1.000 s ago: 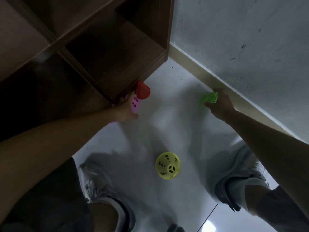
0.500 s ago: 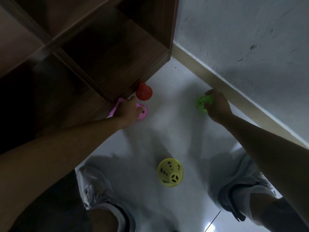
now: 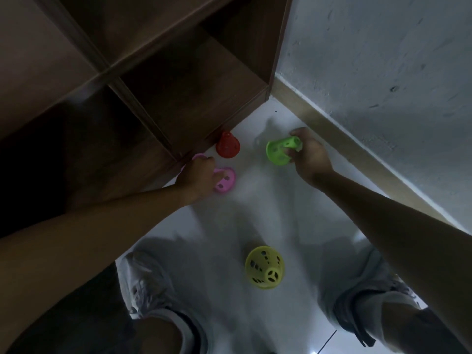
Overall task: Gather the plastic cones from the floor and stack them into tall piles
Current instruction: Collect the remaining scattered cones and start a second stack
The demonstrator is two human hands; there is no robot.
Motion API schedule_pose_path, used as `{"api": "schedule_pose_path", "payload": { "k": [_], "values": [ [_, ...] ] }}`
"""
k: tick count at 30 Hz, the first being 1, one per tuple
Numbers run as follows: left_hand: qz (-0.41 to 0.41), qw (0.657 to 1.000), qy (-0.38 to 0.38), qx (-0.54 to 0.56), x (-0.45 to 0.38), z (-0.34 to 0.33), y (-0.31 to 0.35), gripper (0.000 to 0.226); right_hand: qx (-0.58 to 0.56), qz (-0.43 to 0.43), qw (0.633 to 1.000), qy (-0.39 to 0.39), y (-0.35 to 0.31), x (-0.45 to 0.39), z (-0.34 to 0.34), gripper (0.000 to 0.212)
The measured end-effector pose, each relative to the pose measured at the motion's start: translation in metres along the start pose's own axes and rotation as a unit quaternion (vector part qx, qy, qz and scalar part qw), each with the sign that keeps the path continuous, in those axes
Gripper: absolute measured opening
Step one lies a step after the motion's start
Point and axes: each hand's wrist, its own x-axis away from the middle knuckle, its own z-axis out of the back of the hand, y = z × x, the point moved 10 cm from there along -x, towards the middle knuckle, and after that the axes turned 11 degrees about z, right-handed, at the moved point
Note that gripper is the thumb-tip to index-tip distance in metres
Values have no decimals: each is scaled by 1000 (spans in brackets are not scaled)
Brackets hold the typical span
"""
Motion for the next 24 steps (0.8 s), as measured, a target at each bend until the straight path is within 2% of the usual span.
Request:
{"api": "schedule_pose_path", "payload": {
  "k": [8, 12, 15, 20, 24],
  "values": [
    [-37, 999, 10, 27, 20, 14, -14, 37, 36, 75, 995, -60, -86, -52, -53, 43],
    [-24, 998, -5, 50, 32, 14, -28, 38, 151, 78, 980, -103, -98, -66, -83, 54],
    [-14, 998, -16, 54, 38, 13, -38, 34, 213, 74, 967, -122, -95, -71, -98, 52],
    [6, 994, -4, 105, 35, 18, -48, 36, 172, 88, 970, -148, -92, -79, -121, 53],
    [7, 991, 3, 131, 35, 20, -55, 36, 122, 43, 980, -149, -78, -79, -137, 52]
  ]
}}
